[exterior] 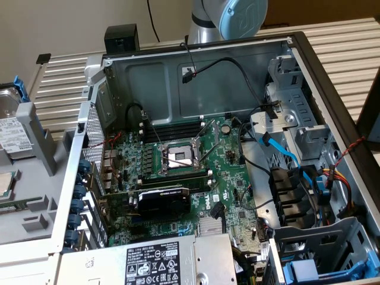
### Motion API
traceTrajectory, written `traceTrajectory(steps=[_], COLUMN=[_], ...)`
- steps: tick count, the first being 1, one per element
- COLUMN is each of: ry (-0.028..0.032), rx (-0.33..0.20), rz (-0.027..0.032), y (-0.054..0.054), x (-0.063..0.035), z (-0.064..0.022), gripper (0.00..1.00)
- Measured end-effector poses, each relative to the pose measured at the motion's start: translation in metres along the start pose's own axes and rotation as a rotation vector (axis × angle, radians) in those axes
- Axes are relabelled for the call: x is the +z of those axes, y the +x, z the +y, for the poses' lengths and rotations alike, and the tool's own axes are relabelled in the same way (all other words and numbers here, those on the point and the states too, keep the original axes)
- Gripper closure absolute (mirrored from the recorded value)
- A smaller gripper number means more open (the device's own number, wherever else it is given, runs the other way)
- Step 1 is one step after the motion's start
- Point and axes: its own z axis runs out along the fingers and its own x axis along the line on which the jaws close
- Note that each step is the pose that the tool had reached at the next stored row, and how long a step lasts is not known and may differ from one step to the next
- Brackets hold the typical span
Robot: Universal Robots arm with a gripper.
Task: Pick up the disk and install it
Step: 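Pick up the disk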
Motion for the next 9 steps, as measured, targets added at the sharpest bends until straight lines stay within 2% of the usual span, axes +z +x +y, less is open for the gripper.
traceTrajectory(steps=[9], ry=[0.0016], rx=[0.0], rz=[0.0002], y=[-0.0001], x=[-0.0065], z=[0.0001], gripper=[0.63])
